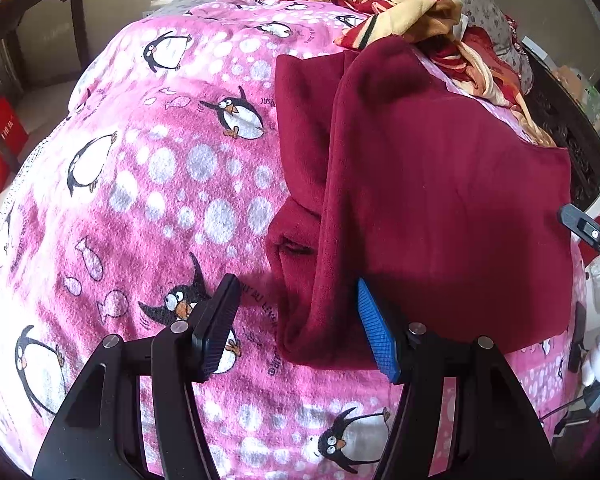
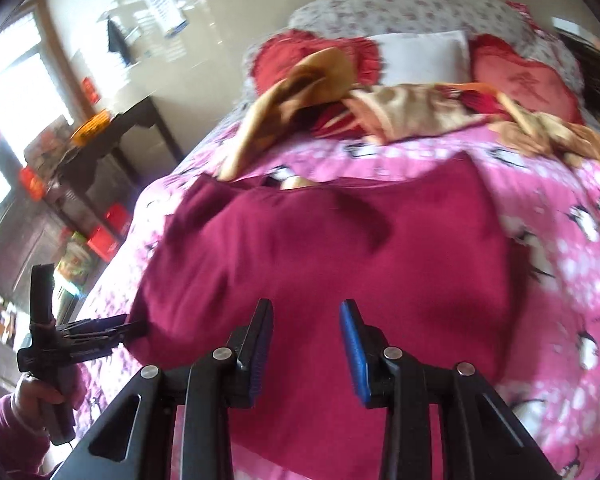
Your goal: Fold small clothes
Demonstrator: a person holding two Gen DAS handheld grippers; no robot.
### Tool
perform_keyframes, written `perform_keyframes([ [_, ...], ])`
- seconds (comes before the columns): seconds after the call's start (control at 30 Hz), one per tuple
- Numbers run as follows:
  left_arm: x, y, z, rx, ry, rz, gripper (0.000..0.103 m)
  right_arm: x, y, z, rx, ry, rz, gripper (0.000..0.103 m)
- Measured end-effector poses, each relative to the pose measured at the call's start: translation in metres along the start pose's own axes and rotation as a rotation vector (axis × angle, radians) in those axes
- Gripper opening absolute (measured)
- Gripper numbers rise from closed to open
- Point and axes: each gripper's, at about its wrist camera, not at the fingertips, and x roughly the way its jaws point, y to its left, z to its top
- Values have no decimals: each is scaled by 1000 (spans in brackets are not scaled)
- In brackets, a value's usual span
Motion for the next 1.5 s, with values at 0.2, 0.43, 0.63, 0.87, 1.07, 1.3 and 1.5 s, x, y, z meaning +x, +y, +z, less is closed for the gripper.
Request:
perform_keyframes([
  [0.2, 2, 3, -3, -11, -2, -23, 60, 57, 59, 26, -92, 26, 75, 35],
  [0.43, 4, 10, -4, -17, 5, -56, 62, 121, 120, 62, -211, 45, 107, 39],
  [0.63, 4, 14, -6, -18, 2, -75, 65, 171, 143, 76, -227, 89, 64, 29],
  [0.87, 6, 17, -6, -33, -5, -100, 71, 206, 136, 79, -153, 136, 93, 29],
  [1.07, 7, 18, -6, -35, -6, -106, 71, 177, 128, 87, -125, 125, 148, 29],
  [1.3, 6, 19, -6, -38, -3, -105, 71, 119, 85, 52, -76, 53, 111, 29],
  [1.5, 8, 17, -6, -31, -9, -95, 72, 43, 12, 13, -51, -67, -82, 29],
])
